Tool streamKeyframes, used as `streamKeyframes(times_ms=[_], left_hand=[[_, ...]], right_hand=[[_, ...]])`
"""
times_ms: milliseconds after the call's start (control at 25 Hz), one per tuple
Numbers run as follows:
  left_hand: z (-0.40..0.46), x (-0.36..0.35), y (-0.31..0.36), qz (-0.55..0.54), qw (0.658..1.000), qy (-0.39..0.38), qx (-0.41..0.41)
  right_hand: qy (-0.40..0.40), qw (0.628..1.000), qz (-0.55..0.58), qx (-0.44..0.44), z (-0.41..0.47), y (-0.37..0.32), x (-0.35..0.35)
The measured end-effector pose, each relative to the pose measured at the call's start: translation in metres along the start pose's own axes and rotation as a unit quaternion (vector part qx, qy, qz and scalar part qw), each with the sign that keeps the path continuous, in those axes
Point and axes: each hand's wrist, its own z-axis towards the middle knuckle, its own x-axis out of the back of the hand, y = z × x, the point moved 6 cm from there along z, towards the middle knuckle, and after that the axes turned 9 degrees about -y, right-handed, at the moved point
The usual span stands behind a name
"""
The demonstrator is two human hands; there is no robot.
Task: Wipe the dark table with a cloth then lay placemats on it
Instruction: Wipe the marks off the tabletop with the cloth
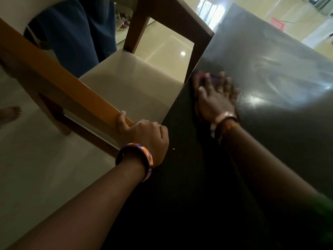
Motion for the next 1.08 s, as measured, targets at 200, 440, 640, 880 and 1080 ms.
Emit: streamKeyframes(times_ms=[200, 440, 640, 880, 1080], left_hand=[[0.002, -0.004, 0.000, -0.003, 1.000, -0.001, -0.003], [0.008, -0.010, -0.002, -0.013, 1.000, 0.002, -0.015], [0.001, -0.001, 0.001, -0.055, 0.998, 0.003, -0.030], [-0.078, 0.026, -0.034, -0.155, 0.980, 0.125, 0.000], [-0.174, 0.003, -0.113, -0.275, 0.956, 0.002, 0.101]], right_hand=[[0.016, 0.946, 0.028, -0.322, 0.100, 0.097, 0.030], [-0.023, 0.999, 0.028, 0.013, 0.092, -0.010, 0.033], [-0.063, 0.967, -0.097, 0.228, 0.032, -0.060, 0.011], [-0.085, 0.952, -0.072, 0.286, -0.095, -0.088, -0.019], [-0.087, 0.954, -0.042, 0.284, -0.215, -0.104, -0.048]])
